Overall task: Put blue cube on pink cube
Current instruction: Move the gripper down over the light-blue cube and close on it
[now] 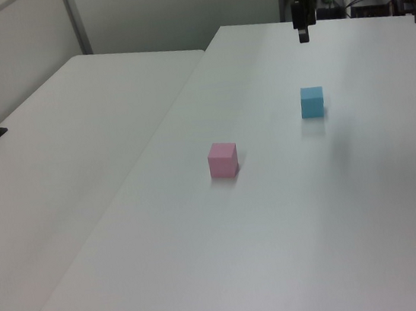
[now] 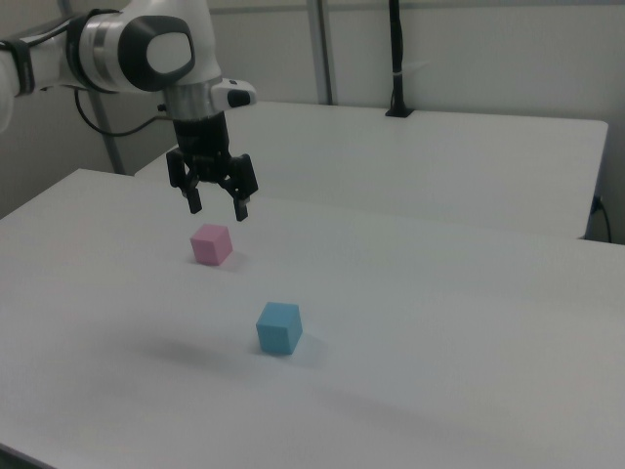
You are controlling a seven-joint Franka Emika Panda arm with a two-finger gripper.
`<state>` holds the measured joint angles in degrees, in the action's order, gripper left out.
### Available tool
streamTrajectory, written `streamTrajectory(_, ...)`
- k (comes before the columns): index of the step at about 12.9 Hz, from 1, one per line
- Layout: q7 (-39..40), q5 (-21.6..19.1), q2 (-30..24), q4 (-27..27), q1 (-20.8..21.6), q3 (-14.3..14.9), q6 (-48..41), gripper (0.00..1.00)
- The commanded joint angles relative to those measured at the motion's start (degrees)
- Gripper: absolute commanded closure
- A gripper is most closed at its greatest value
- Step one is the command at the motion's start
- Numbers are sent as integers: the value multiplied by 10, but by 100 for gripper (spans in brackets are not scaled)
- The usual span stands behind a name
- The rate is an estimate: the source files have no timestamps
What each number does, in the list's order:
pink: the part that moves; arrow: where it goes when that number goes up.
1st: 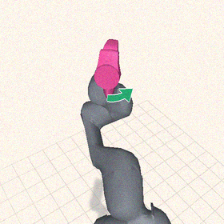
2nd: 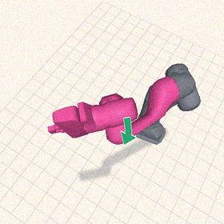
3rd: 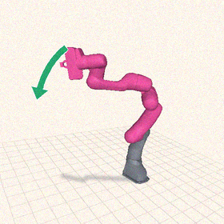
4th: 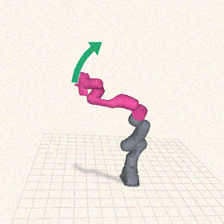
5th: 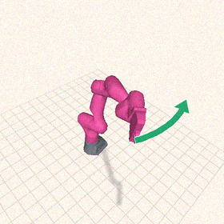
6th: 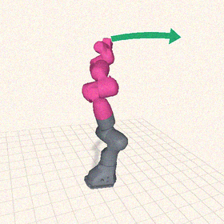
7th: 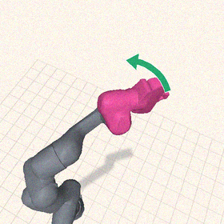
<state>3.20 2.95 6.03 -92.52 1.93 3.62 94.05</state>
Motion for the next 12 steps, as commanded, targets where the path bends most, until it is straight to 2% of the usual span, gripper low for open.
streamTrajectory(1,50,17,5,-49,-1,17,52,0)
streamTrajectory(5,47,72,25,-167,0,21,199,0)
streamTrajectory(9,49,93,83,-178,-3,38,267,0)
streamTrajectory(12,48,99,105,-177,-3,40,275,2)
